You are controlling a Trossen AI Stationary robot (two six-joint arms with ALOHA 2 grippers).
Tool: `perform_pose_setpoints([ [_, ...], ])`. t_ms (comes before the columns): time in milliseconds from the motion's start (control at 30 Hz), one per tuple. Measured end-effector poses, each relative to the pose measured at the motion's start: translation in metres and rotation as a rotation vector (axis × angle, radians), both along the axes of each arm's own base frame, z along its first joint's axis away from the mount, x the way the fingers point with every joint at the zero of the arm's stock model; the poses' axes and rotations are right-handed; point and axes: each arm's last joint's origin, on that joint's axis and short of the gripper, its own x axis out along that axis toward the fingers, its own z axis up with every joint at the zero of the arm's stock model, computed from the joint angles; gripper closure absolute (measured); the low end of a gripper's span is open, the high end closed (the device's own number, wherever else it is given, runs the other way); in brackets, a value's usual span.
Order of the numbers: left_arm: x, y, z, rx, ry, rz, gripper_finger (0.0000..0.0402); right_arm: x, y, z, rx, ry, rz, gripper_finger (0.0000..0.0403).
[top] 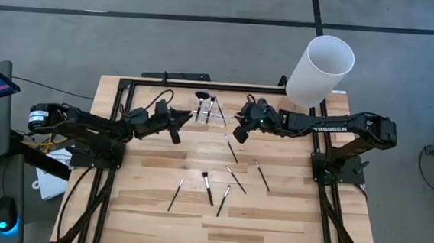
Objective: Pick & Place Makeup Supplies
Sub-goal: Put the makeup brush into the transparent organizer
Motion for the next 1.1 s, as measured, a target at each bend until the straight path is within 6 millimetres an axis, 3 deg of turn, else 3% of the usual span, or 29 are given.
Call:
perform_pose_setpoints([
  [167, 0.002, -0.005, -0.001, 0.004, 0.006, -0.173, 0.0325, 0.002, 0.018, 0.002, -0.097, 0.006, -0.064, 0.0342],
  [567, -0.002, -0.007, 0.017, 0.098, -0.162, -0.446, 0.0325, 0.005, 0.034, 0.0, -0.005, -0.007, 0.086, 0.0342],
  [667, -0.004, -0.002, 0.018, 0.105, -0.163, -0.474, 0.0325, 0.005, 0.034, 0.0, -0.026, 0.007, 0.11, 0.0342],
  [833, -0.007, 0.009, 0.018, 0.094, -0.159, -0.473, 0.0325, 0.005, 0.037, -0.001, 0.082, -0.038, 0.054, 0.0342],
  [1100, -0.022, 0.026, 0.034, 0.049, -0.222, -0.47, 0.0325, 0.0, 0.074, -0.008, 0.204, 0.002, 0.073, 0.0342],
])
